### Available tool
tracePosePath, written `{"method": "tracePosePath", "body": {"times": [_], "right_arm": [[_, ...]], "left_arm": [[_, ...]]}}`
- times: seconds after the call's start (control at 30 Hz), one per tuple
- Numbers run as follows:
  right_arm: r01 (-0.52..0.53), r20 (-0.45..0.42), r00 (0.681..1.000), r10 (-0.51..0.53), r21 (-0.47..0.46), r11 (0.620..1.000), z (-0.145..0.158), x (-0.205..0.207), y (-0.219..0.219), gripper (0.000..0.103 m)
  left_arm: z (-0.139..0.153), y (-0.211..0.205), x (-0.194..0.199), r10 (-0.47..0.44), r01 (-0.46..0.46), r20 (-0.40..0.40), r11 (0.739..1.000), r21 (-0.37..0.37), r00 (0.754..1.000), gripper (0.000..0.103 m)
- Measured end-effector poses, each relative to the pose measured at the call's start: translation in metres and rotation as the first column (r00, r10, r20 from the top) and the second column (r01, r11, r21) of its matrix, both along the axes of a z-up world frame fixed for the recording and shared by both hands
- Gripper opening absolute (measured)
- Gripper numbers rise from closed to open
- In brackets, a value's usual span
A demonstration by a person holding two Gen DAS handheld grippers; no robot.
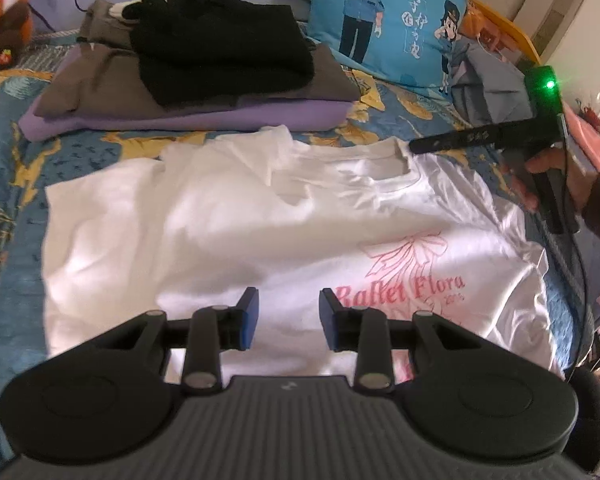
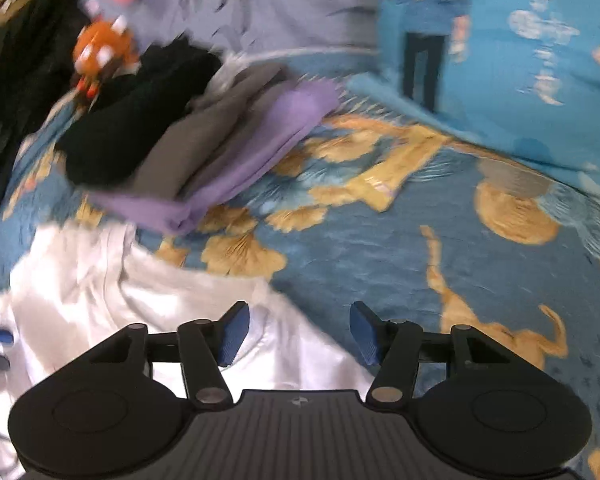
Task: Fold clothes
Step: 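Open both grippers and release the T-shirt flat on the quilt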
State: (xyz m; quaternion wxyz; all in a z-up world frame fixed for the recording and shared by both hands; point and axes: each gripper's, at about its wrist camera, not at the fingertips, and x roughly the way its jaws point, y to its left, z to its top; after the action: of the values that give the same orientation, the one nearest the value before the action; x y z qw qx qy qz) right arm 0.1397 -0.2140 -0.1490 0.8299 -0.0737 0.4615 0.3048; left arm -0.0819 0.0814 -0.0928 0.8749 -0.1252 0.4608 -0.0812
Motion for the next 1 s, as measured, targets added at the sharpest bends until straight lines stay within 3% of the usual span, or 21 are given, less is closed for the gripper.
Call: {"method": "tracePosePath", "body": {"times": [0.03, 0.13, 0.23, 0.33, 0.37, 0.43, 0.5, 0.57, 0.63, 0.7, 0.8, 0.83, 0.9, 0.93, 1.0], "right_arm": [[-0.036, -0.018, 0.999, 0.035, -0.017, 0.999, -0.006, 0.000, 0.005, 0.030], [-0.090, 0.014, 0.996, 0.091, -0.061, 0.994, -0.011, -0.007, 0.017, 0.006], [-0.073, 0.073, 0.994, 0.079, -0.083, 0.994, -0.002, -0.009, 0.017, 0.005], [0.063, 0.148, 0.988, -0.049, -0.086, 0.994, 0.012, -0.001, 0.006, 0.005], [0.109, 0.165, 0.982, -0.094, -0.088, 0.990, 0.015, 0.002, 0.003, 0.006], [0.099, 0.073, 0.993, -0.089, -0.147, 0.984, 0.004, 0.013, 0.006, 0.008], [0.070, 0.078, 0.995, -0.055, -0.220, 0.973, -0.005, 0.012, 0.015, 0.010], [0.118, 0.107, 0.989, -0.098, -0.204, 0.972, -0.002, 0.012, 0.015, 0.019], [0.193, 0.132, 0.976, -0.173, -0.158, 0.968, 0.005, 0.013, 0.012, 0.035], [0.220, 0.167, 0.965, -0.202, -0.101, 0.970, 0.019, 0.009, 0.010, 0.037], [0.149, 0.277, 0.953, -0.119, -0.087, 0.985, 0.039, -0.010, 0.029, 0.042], [0.133, 0.324, 0.942, -0.085, -0.128, 0.983, 0.043, -0.015, 0.039, 0.051], [0.167, 0.404, 0.913, -0.056, -0.245, 0.955, 0.045, -0.017, 0.059, 0.056], [0.154, 0.398, 0.917, -0.041, -0.255, 0.955, 0.046, -0.016, 0.065, 0.055], [0.066, 0.313, 0.950, -0.015, -0.153, 0.986, 0.051, -0.017, 0.071, 0.053]], "left_arm": [[-0.001, -0.002, 0.001, -0.001, 0.001, 0.000, 1.000, -0.008, 1.000, 0.038], [-0.004, -0.005, 0.005, -0.002, 0.002, -0.005, 1.000, -0.005, 1.000, 0.042], [-0.006, -0.006, 0.007, 0.000, 0.000, -0.008, 1.000, -0.003, 1.000, 0.042], [-0.008, -0.004, 0.007, 0.010, -0.010, -0.006, 1.000, -0.007, 1.000, 0.042], [-0.009, -0.002, 0.007, 0.013, -0.013, -0.008, 1.000, -0.008, 1.000, 0.042], [-0.012, 0.000, 0.007, 0.021, -0.021, -0.015, 1.000, -0.008, 1.000, 0.042], [-0.014, 0.002, 0.007, 0.029, -0.029, -0.018, 1.000, -0.010, 0.999, 0.042], [-0.015, 0.004, 0.007, 0.036, -0.036, -0.020, 0.999, -0.013, 0.999, 0.042], [-0.016, 0.007, 0.005, 0.045, -0.046, -0.020, 0.999, -0.019, 0.999, 0.042], [-0.016, 0.009, 0.004, 0.053, -0.053, -0.018, 0.998, -0.026, 0.998, 0.042], [-0.016, 0.010, 0.004, 0.053, -0.053, -0.010, 0.998, -0.032, 0.999, 0.042], [-0.016, 0.010, 0.004, 0.050, -0.050, -0.008, 0.998, -0.030, 0.999, 0.042], [-0.016, 0.008, 0.004, 0.045, -0.045, -0.004, 0.999, -0.026, 0.999, 0.042], [-0.015, 0.008, 0.003, 0.043, -0.043, -0.002, 0.999, -0.026, 0.999, 0.042], [-0.014, 0.007, 0.003, 0.039, -0.038, 0.007, 0.999, -0.030, 0.999, 0.042]]}}
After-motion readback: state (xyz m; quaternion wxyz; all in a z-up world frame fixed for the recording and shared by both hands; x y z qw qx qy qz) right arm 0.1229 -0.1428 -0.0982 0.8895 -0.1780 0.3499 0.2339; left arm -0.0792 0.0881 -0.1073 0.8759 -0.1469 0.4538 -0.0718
